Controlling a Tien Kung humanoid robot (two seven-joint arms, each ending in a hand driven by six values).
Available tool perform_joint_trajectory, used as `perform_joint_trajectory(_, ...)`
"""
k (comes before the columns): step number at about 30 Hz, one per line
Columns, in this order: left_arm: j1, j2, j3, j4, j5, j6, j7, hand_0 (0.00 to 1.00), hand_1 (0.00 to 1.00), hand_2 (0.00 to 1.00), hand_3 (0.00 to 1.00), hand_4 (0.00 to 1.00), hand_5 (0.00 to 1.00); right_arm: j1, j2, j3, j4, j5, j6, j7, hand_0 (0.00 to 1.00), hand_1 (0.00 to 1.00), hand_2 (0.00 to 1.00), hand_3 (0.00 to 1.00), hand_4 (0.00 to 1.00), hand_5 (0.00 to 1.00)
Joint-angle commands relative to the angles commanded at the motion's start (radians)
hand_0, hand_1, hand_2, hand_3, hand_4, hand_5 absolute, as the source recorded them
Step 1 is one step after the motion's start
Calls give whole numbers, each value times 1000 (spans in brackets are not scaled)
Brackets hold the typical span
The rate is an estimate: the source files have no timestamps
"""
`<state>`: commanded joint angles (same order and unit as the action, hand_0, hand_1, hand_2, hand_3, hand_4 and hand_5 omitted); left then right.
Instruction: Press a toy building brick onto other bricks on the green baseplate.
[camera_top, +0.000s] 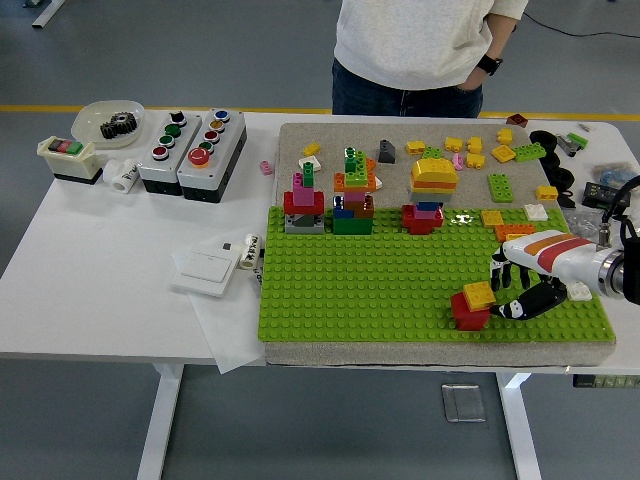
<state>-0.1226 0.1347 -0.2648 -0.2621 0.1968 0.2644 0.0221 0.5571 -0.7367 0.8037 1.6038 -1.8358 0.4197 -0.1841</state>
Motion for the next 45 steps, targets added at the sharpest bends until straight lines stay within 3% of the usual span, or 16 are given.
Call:
perform_joint_trajectory(4,2,0,-2,0,3,0,1,799,887,902,751,789,761,-3,-1,10,-1,-13,17,3,286,442,596,579,872,458)
perform_joint_trajectory(5,2,0,-3,0,4,0,1,800,887,901,751,788,760,-5,-1,15,-3,-21,23,2,283,451,642,678,957,484)
perform_joint_trajectory(10,4,0,-5,0,9,0,3,800,887,901,751,788,760,-11,-1,31,-6,-50,33,-3,283,451,642,678,957,484)
perform_joint_trajectory(11,4,0,-6,0,9,0,3,800,887,901,751,789,761,-12,-1,35,-6,-54,34,-3,277,462,658,761,998,500)
perform_joint_trajectory(15,4,0,-7,0,13,0,4,800,887,901,751,789,761,-25,1,70,3,-75,29,-3,277,462,658,761,998,500)
perform_joint_trajectory(16,4,0,-7,0,13,0,3,800,887,901,751,789,761,-31,0,86,10,-80,18,-5,277,462,658,761,998,500)
perform_joint_trajectory(17,4,0,-6,0,13,0,3,803,887,901,751,788,760,-34,0,93,13,-83,12,-6,356,512,680,788,978,445)
perform_joint_trajectory(22,3,2,-6,0,14,-1,3,803,887,901,751,788,760,-61,-10,139,61,-106,-97,-20,356,512,680,788,978,445)
perform_joint_trajectory(23,3,2,-5,0,13,-1,2,800,886,902,753,788,762,-75,-16,149,78,-91,-134,-15,643,689,772,758,831,468)
perform_joint_trajectory(28,3,1,-4,0,10,-1,2,800,886,902,753,788,762,-127,-35,163,131,-23,-294,36,643,689,772,758,831,468)
perform_joint_trajectory(29,3,1,-4,0,10,-1,2,800,886,902,753,788,762,-138,-38,164,141,-6,-315,47,726,733,782,693,727,534)
perform_joint_trajectory(31,4,0,-5,1,10,-1,2,800,886,902,753,788,762,-159,-44,161,163,19,-351,76,726,733,782,693,727,534)
perform_joint_trajectory(34,4,0,-6,1,13,-1,3,800,886,902,753,788,762,-187,-56,157,175,34,-378,125,726,733,782,693,727,534)
perform_joint_trajectory(35,4,0,-6,1,12,-1,3,801,886,901,753,788,762,-192,-58,157,175,35,-381,133,735,731,772,624,687,552)
perform_joint_trajectory(45,2,0,0,1,4,0,-1,802,887,901,753,788,763,-254,-72,125,175,-24,-376,221,739,723,767,617,684,554)
